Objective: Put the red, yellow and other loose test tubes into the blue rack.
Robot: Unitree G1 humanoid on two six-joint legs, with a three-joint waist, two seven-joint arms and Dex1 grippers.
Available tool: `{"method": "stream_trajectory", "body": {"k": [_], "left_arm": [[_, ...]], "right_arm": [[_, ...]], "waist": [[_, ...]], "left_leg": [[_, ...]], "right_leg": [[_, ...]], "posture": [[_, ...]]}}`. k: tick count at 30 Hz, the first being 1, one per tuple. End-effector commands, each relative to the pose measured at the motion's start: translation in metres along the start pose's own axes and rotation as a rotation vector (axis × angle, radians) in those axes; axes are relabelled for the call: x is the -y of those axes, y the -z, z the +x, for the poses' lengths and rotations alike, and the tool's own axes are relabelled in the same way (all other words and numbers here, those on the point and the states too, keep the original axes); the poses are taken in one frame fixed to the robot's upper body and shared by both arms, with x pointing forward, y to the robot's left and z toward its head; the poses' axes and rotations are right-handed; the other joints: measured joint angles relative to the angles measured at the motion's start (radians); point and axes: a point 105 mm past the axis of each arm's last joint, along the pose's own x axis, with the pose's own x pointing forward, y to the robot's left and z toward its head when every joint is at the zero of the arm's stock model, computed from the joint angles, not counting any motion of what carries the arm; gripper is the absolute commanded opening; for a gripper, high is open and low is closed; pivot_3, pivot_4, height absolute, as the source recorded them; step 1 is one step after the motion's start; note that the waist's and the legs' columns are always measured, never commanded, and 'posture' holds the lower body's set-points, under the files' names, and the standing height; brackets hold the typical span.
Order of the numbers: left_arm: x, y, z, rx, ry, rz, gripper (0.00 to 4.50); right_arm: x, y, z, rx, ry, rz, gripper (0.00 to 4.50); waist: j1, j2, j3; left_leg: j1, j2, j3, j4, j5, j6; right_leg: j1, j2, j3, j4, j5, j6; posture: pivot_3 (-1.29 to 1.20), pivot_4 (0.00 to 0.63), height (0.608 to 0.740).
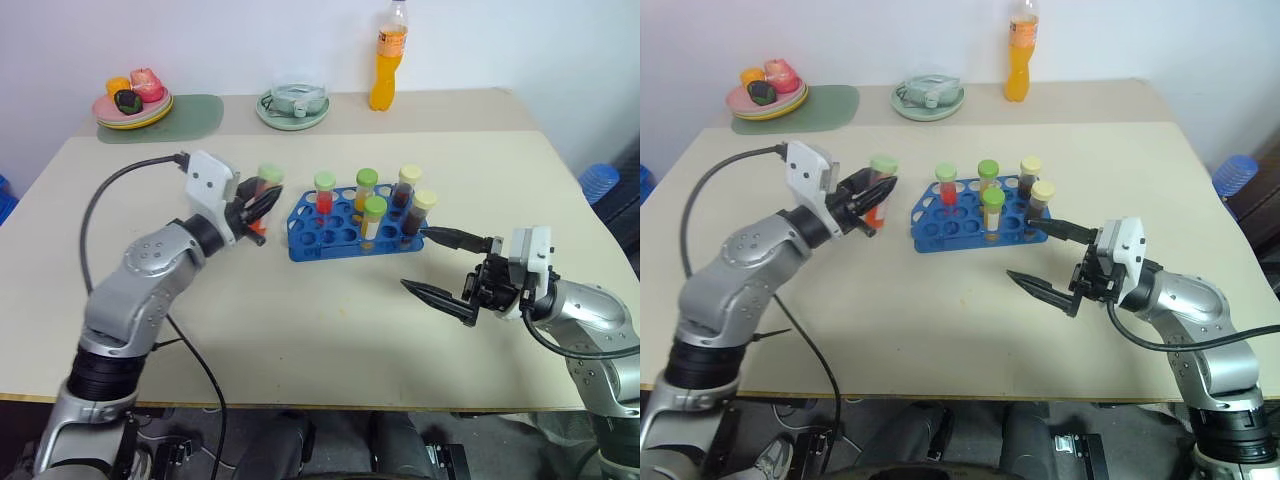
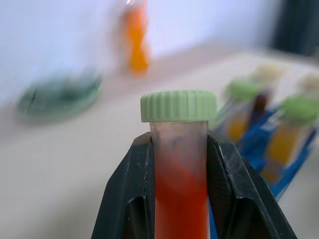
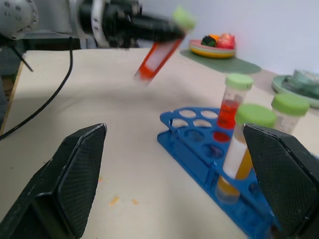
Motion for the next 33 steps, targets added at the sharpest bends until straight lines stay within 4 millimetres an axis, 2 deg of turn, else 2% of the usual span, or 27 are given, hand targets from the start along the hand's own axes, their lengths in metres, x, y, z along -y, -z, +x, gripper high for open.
{"method": "stream_trajectory", "body": {"k": [1, 5, 14, 23, 33], "left_arm": [[0.008, -0.004, 0.004, 0.128, 0.042, 0.027, 0.77], [0.016, 0.016, 0.012, 0.138, 0.063, 0.027, 0.77], [0.029, 0.029, 0.031, 0.245, 0.065, -0.04, 0.77], [0.033, 0.036, 0.042, 0.278, 0.068, -0.051, 0.77], [0.043, 0.063, 0.052, 0.256, 0.071, -0.059, 0.77]], "right_arm": [[0.001, -0.009, -0.004, 0.026, 0.03, -0.035, 4.5], [-0.002, -0.009, -0.007, 0.015, 0.048, -0.034, 4.5], [-0.002, -0.01, -0.013, 0.003, 0.084, -0.038, 4.5], [-0.002, -0.011, -0.014, 0.002, 0.094, -0.041, 4.5], [0.0, -0.012, -0.013, 0.005, 0.1, -0.043, 4.5]], "waist": [[0.0, 0.0, 0.0], [0.0, 0.0, 0.0], [0.0, -0.001, 0.0], [0.0, -0.001, 0.0], [0.001, -0.001, 0.0]], "left_leg": [[0.0, 0.0, 0.0, 0.0, 0.0, 0.0], [0.0, 0.0, 0.0, 0.0, 0.0, 0.0], [0.0, 0.0, 0.0, 0.001, 0.0, 0.0], [0.0, 0.0, 0.0, 0.001, 0.0, 0.0], [0.0, 0.0, 0.0, 0.001, 0.0, 0.0]], "right_leg": [[0.0, 0.0, 0.0, 0.0, 0.0, 0.0], [0.0, 0.0, 0.0, 0.0, 0.0, 0.0], [0.0, 0.0, 0.0, 0.001, 0.0, 0.0], [0.0, 0.0, 0.0, 0.001, 0.0, 0.0], [0.0, 0.0, 0.0, 0.0, 0.0, 0.001]], "posture": [[0.0, 0.15, 0.74], [0.0, 0.15, 0.74], [0.0, 0.15, 0.74], [0.0, 0.15, 0.74], [0.0, 0.15, 0.74]]}}
